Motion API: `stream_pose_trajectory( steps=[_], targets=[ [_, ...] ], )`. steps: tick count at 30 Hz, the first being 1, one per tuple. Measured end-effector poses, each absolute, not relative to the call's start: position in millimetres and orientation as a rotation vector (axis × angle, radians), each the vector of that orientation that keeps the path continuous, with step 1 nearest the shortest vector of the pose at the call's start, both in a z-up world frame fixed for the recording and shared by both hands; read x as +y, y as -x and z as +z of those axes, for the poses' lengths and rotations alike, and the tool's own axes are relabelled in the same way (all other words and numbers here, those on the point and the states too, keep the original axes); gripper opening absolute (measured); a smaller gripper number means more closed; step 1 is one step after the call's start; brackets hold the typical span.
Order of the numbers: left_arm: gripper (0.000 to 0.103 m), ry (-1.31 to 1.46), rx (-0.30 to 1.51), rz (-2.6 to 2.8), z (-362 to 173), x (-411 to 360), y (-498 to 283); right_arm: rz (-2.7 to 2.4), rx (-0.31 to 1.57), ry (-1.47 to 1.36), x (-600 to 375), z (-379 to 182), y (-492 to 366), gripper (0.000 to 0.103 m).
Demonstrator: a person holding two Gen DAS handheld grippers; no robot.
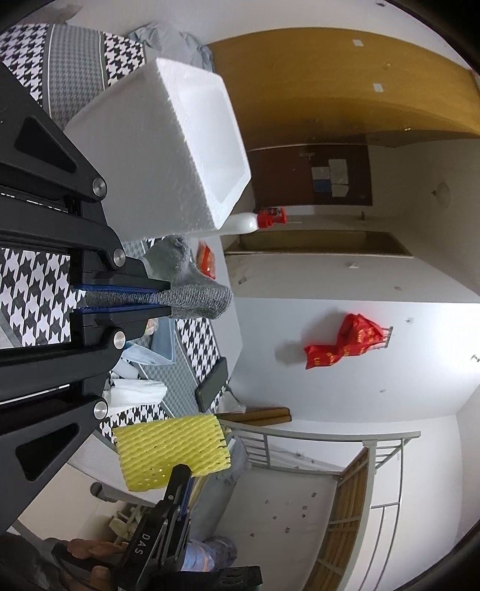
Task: Organize soft objects
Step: 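Carry the sock and the yellow net with both grippers toward the white foam box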
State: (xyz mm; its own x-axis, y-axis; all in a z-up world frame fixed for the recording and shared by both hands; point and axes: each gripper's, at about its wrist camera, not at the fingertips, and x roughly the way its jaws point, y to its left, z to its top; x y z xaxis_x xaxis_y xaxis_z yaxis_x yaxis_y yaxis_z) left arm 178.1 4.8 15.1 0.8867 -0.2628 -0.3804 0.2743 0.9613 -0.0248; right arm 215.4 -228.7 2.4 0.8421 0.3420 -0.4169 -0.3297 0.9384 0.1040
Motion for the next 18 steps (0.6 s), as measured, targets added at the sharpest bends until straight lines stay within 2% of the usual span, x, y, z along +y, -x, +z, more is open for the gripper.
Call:
stream_pose_trajectory(
  steps=[18],
  targets=[
    [0.006,-0.037,0.332,-0.180,26,26,-149,0.445,0.401,0.010,-196,21,-210,0.012]
  ],
)
